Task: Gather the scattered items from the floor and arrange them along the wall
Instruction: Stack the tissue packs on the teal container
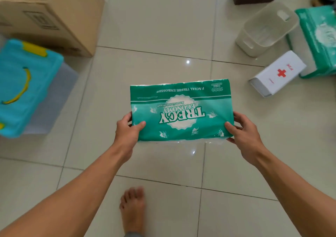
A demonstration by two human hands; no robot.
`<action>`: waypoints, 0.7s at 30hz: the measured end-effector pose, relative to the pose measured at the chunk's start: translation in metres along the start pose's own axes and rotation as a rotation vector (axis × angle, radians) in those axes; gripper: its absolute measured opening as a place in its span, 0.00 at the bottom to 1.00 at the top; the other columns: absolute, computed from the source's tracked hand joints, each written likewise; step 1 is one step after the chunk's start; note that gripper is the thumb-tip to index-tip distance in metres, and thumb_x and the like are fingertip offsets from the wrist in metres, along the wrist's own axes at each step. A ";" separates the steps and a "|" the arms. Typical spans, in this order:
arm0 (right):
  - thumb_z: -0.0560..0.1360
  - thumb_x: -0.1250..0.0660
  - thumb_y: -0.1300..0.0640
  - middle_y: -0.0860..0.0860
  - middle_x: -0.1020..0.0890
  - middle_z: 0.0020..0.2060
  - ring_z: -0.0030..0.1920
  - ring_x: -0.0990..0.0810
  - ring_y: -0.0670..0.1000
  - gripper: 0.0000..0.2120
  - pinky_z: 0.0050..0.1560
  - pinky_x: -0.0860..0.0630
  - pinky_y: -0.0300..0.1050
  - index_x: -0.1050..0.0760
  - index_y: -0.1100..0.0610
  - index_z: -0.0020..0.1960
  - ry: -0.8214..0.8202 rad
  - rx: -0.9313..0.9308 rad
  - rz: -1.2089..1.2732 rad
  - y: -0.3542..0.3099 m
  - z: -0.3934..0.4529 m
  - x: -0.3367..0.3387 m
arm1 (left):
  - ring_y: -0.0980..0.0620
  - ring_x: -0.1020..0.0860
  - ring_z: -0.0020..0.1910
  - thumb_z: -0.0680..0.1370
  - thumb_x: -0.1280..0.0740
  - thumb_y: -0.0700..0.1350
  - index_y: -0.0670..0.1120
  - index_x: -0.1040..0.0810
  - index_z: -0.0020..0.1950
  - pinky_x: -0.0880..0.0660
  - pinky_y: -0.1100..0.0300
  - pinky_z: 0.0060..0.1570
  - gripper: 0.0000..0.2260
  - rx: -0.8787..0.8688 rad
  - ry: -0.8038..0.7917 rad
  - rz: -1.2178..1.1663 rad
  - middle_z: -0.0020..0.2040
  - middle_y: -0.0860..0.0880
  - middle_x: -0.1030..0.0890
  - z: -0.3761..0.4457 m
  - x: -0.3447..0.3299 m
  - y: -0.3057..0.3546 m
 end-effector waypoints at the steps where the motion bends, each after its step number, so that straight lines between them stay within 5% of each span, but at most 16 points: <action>1: 0.82 0.36 0.62 0.49 0.20 0.61 0.53 0.15 0.51 0.19 0.43 0.14 0.49 0.30 0.53 0.72 -0.017 0.005 0.001 -0.006 -0.002 -0.016 | 0.54 0.19 0.51 0.79 0.32 0.36 0.49 0.27 0.70 0.19 0.59 0.47 0.21 -0.007 0.014 -0.034 0.57 0.54 0.20 0.000 0.019 0.002; 5: 0.82 0.37 0.63 0.48 0.19 0.60 0.53 0.14 0.49 0.20 0.44 0.15 0.46 0.30 0.54 0.73 -0.117 0.025 0.023 -0.026 -0.018 -0.081 | 0.46 0.22 0.62 0.73 0.26 0.43 0.62 0.30 0.68 0.20 0.49 0.55 0.28 -0.040 0.033 -0.092 0.66 0.48 0.26 -0.009 0.093 0.010; 8: 0.82 0.37 0.65 0.47 0.18 0.58 0.54 0.15 0.50 0.20 0.48 0.15 0.47 0.30 0.54 0.73 -0.183 0.037 0.048 -0.043 -0.033 -0.132 | 0.47 0.19 0.58 0.77 0.30 0.38 0.60 0.34 0.70 0.21 0.50 0.49 0.28 -0.032 0.032 -0.242 0.62 0.51 0.21 -0.017 0.145 0.024; 13: 0.82 0.37 0.64 0.38 0.15 0.49 0.55 0.15 0.51 0.20 0.43 0.17 0.41 0.29 0.52 0.71 -0.279 0.074 0.041 -0.086 -0.057 -0.204 | 0.45 0.18 0.58 0.77 0.31 0.34 0.61 0.34 0.70 0.19 0.44 0.53 0.29 -0.078 0.092 -0.275 0.61 0.50 0.19 -0.025 0.229 0.053; 21: 0.83 0.38 0.62 0.46 0.17 0.57 0.54 0.15 0.50 0.20 0.47 0.15 0.47 0.29 0.47 0.72 -0.389 0.175 -0.105 -0.155 -0.082 -0.325 | 0.48 0.18 0.56 0.80 0.35 0.35 0.61 0.33 0.71 0.21 0.43 0.53 0.27 -0.077 0.286 -0.448 0.61 0.53 0.19 -0.021 0.339 0.062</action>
Point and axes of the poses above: each hand's wrist, its own z-axis towards the middle knuckle, its own x-axis out of the back of the hand, y = z × x, the point moved 8 cm from there along z, towards the middle knuckle
